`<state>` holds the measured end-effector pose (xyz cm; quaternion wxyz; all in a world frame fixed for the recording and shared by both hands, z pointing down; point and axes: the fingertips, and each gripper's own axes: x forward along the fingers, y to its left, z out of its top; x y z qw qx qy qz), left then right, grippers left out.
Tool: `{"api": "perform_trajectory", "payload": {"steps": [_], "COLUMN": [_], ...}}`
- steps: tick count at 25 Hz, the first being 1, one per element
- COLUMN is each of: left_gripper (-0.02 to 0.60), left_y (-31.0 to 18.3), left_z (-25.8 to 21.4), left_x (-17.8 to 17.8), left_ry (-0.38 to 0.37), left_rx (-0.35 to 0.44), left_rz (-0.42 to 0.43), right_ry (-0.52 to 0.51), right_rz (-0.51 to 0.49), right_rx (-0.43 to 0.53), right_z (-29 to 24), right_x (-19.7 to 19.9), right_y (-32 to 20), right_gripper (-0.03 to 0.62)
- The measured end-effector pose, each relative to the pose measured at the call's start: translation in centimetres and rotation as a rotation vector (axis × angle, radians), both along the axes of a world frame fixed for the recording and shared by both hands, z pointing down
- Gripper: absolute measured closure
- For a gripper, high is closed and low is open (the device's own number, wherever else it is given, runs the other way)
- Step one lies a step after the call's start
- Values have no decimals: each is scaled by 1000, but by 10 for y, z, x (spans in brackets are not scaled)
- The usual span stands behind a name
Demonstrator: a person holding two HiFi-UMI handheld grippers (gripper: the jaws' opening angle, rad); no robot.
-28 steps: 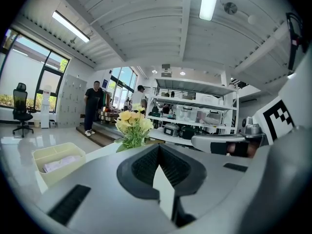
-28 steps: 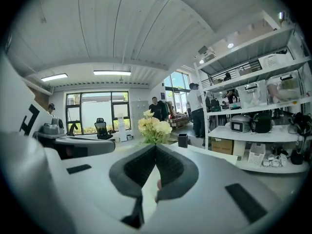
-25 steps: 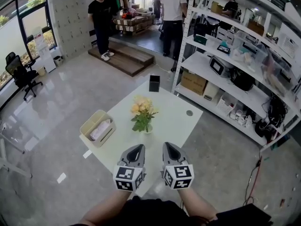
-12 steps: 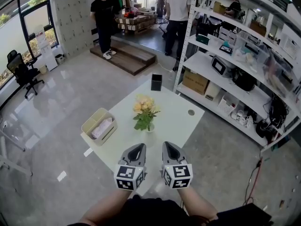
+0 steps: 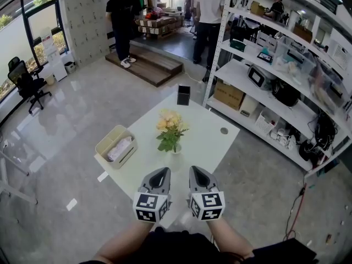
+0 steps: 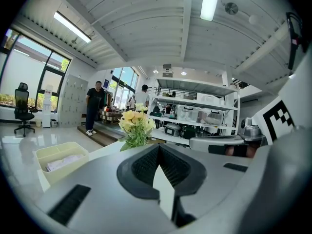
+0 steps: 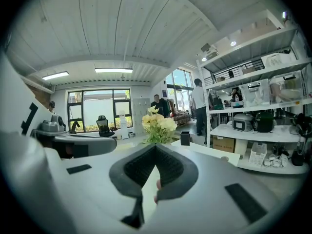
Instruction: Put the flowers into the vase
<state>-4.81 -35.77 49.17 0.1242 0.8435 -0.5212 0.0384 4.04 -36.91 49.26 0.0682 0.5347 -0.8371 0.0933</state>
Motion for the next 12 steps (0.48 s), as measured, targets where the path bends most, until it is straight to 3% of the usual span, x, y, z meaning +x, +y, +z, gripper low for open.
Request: {"api": "perform_trajectory", "payload": {"steps": [12], "left_gripper": [577], "left_y": [0], "left_z": [3], "left_x": [-1], "left_ry": [5], "left_rx": [-4], "left_rz": [4], "right_ry": [4], "right_rz": [-14], "right_rx": [-19], "right_z": [5], "right_x": [-6], "right_y": [0], "right_gripper": [591]}}
